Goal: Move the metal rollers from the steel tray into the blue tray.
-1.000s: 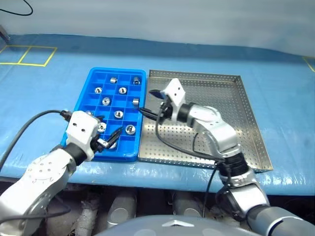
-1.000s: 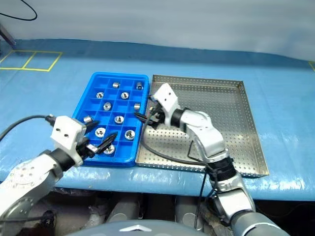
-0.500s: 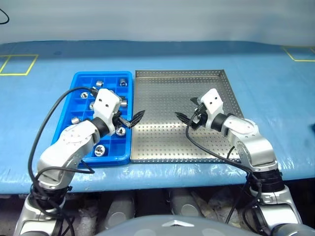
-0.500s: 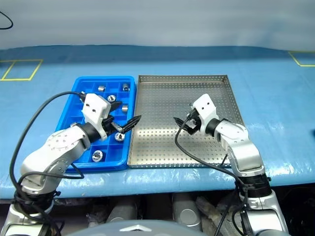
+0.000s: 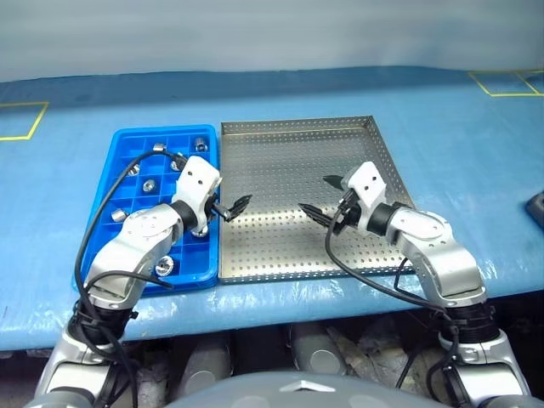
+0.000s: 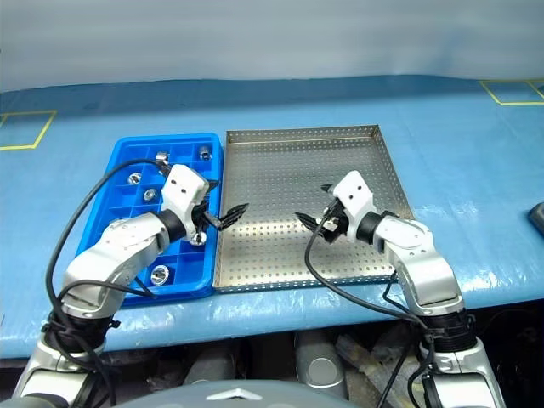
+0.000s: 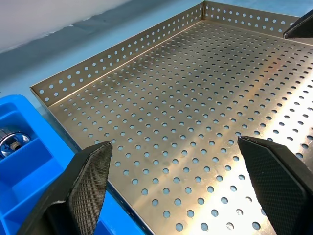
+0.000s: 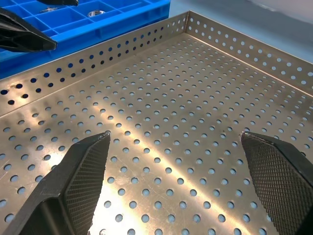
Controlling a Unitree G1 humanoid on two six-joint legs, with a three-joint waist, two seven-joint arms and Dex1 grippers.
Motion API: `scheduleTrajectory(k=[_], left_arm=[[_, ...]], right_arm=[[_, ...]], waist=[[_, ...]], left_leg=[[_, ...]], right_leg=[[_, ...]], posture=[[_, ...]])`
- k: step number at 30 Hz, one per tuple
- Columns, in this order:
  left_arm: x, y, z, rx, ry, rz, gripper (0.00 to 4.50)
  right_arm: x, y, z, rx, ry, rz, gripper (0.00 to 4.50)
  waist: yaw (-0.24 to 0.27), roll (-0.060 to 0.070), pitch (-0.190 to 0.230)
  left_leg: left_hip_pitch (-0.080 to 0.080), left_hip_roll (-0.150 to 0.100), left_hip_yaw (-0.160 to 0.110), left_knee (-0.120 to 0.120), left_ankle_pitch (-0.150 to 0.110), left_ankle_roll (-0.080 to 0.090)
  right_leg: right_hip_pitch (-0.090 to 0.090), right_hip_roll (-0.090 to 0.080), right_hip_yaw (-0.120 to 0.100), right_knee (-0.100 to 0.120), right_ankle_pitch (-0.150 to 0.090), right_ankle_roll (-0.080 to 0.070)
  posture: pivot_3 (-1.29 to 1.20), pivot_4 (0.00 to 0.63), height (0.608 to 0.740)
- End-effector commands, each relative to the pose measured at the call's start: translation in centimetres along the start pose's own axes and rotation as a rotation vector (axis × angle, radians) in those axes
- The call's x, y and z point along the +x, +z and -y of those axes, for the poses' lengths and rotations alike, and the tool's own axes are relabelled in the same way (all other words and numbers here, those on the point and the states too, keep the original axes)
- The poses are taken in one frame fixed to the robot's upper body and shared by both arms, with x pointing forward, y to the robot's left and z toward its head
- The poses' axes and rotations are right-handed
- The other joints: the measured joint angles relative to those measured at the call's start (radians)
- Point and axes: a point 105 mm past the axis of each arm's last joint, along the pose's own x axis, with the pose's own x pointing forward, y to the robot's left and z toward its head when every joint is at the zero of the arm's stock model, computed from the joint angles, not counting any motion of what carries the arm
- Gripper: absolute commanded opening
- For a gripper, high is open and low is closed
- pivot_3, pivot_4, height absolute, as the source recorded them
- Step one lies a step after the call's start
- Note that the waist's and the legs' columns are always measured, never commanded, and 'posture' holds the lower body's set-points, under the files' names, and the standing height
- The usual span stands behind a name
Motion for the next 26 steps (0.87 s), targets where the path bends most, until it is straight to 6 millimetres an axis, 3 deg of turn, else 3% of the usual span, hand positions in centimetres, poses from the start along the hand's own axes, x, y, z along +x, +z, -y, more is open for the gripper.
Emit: scheduleTrajectory(k=[1,9,26], left_arm=[[-0.4,0.8,0.1,0.024,0.004,0.041,4.47],[-1.2,0.2,0.6,0.015,0.008,0.052,4.47],[-1.8,1.0,0.3,0.036,0.037,0.081,4.47]], right_arm=[[0.0,1.0,0.4,-0.025,-0.007,0.038,4.50],[0.2,1.8,1.1,-0.034,-0.035,0.063,4.50],[0.5,2.2,1.5,-0.035,-0.063,0.087,4.50]], waist=[[0.001,0.000,0.000],[0.006,0.000,0.000],[0.011,0.000,0.000]], left_leg=[[0.000,0.000,0.000,0.000,0.000,0.000],[0.000,0.000,0.000,0.000,0.000,0.000],[0.000,0.000,0.000,0.001,0.000,0.000]], right_leg=[[0.000,0.000,0.000,0.000,0.000,0.000],[0.000,0.000,0.000,0.000,0.000,0.000],[0.000,-0.001,0.000,0.000,0.000,0.000]], posture=[[-0.19,0.150,0.740],[-0.18,0.150,0.740],[-0.17,0.150,0.740]])
